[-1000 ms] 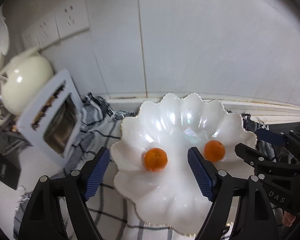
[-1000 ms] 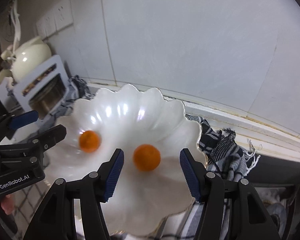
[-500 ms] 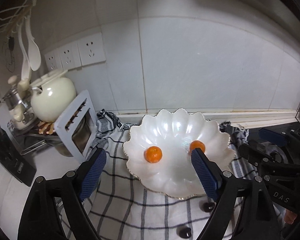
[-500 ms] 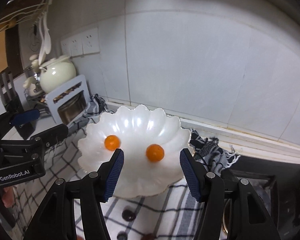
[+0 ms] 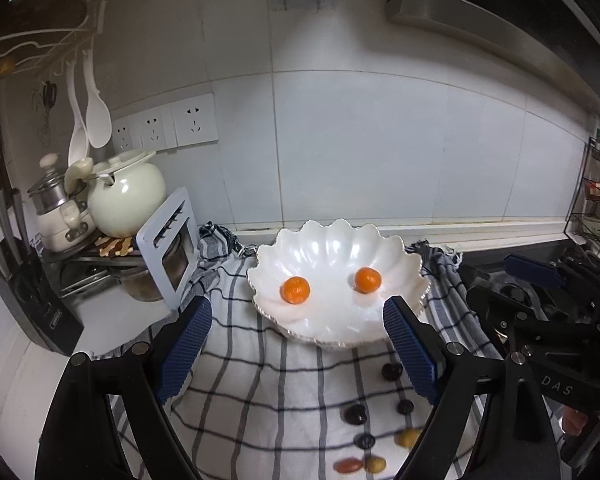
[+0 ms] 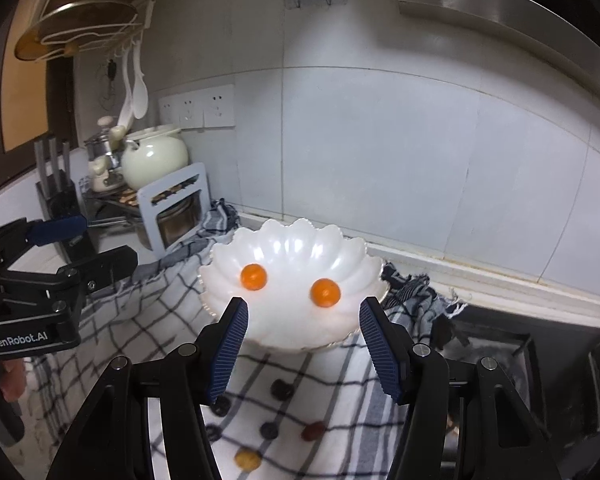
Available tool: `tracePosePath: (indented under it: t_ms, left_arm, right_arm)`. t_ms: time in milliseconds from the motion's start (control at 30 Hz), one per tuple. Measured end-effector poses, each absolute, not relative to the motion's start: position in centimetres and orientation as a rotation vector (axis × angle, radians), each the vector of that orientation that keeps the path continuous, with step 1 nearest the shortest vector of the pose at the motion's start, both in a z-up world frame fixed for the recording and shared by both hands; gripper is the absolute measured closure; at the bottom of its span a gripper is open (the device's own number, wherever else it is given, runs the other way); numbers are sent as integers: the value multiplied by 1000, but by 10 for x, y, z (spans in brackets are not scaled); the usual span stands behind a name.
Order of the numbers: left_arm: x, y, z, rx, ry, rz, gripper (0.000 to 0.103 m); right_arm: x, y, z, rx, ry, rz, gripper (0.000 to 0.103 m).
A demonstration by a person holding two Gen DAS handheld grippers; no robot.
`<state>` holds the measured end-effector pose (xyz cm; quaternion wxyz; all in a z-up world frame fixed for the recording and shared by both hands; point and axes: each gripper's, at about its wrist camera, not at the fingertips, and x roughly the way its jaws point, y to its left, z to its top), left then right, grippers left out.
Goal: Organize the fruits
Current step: 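Withdraw both tools from the bowl back over the fruits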
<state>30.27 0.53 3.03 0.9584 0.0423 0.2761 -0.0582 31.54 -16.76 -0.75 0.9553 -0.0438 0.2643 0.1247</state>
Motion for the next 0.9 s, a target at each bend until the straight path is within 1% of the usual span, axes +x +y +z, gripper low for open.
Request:
tracePosePath:
  t_ms: [367, 900]
  left_arm:
    - [254, 15, 18, 78, 574, -112, 14]
    - [223, 15, -21, 101, 681, -148, 14]
  right_arm:
    - [271, -163, -21, -92, 525, 250, 43]
    - [243, -162, -50, -108, 609, 255, 43]
